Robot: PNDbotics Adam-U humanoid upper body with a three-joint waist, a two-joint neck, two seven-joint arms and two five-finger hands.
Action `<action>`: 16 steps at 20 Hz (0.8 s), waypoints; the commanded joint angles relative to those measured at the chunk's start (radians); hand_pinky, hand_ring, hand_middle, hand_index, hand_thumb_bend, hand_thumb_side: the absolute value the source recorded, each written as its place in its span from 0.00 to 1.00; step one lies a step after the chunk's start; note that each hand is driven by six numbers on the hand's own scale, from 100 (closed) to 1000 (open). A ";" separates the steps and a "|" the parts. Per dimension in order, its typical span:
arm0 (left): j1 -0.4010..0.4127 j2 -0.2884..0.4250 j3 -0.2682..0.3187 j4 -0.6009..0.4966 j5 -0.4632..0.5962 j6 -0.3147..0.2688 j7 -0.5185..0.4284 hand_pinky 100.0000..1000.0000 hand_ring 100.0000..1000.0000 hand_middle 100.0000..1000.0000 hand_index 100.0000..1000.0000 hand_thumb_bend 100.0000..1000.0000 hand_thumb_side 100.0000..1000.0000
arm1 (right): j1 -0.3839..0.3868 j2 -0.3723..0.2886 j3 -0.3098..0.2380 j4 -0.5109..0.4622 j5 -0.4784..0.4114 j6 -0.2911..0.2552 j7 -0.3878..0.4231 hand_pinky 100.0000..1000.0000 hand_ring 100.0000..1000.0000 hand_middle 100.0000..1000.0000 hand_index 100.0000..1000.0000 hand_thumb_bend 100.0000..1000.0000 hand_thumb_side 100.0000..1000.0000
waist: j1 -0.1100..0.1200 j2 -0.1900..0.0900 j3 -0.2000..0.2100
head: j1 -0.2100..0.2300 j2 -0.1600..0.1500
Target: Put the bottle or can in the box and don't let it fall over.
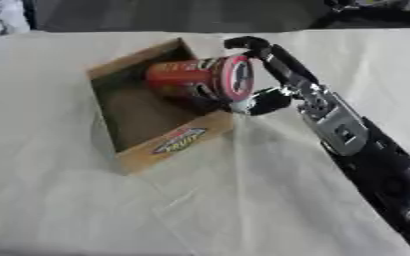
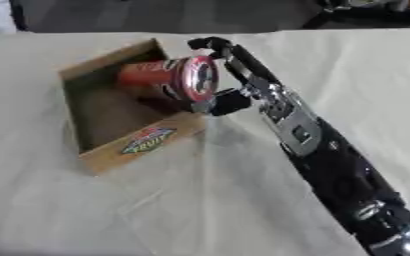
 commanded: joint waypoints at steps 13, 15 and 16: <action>-0.004 0.020 0.009 -0.018 0.003 0.000 0.000 0.72 0.90 0.73 0.73 0.39 0.64 | 0.016 -0.034 -0.044 -0.093 -0.041 0.043 -0.074 0.85 0.93 0.81 0.89 0.78 0.17 | -0.002 -0.025 -0.011 | 0.012 -0.001; -0.003 0.023 0.011 -0.018 0.001 0.001 0.002 0.72 0.90 0.73 0.73 0.39 0.63 | 0.037 -0.054 -0.053 -0.127 -0.066 0.056 -0.088 0.85 0.93 0.81 0.89 0.73 0.19 | -0.003 -0.026 -0.016 | 0.014 -0.001; -0.001 0.024 0.011 -0.017 0.001 0.002 0.002 0.72 0.90 0.73 0.73 0.39 0.64 | 0.051 -0.064 -0.060 -0.147 -0.077 0.061 -0.100 0.85 0.93 0.81 0.89 0.73 0.19 | -0.004 -0.026 -0.019 | 0.015 0.000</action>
